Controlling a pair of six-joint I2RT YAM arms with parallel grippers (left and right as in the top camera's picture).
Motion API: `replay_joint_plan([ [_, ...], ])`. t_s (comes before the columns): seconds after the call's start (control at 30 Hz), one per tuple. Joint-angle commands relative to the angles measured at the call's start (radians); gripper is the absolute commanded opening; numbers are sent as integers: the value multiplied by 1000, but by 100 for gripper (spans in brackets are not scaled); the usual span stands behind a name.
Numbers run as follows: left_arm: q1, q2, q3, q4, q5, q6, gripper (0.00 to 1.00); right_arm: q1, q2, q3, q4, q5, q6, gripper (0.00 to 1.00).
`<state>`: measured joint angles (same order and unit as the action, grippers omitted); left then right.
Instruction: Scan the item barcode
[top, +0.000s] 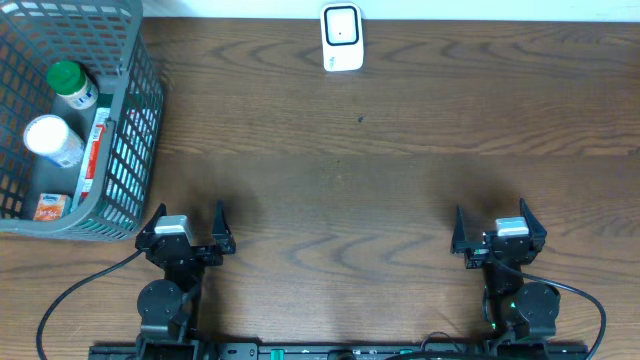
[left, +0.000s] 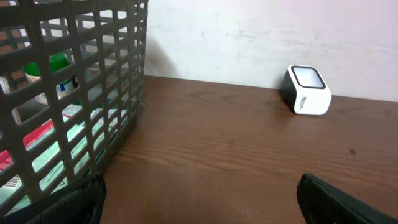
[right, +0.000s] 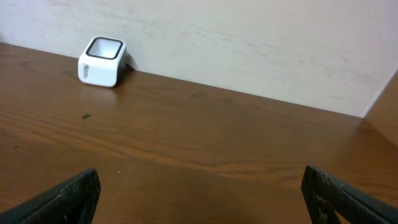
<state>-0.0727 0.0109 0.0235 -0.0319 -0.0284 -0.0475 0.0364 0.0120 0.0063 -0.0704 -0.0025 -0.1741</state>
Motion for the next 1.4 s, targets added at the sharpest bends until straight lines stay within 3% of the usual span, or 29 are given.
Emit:
replay_joint_plan([
  [0.0,5,-7,-19,-39,-5,13,98,-6,-2,-1,-4,13,-10,99],
  [0.97,4,-7,-8,18,42,-2,98,-6,-2,-1,-4,13,-10,99],
  [1.37,4,63,368,-289,70,-17,98,-6,-2,-1,-4,13,-10,99],
])
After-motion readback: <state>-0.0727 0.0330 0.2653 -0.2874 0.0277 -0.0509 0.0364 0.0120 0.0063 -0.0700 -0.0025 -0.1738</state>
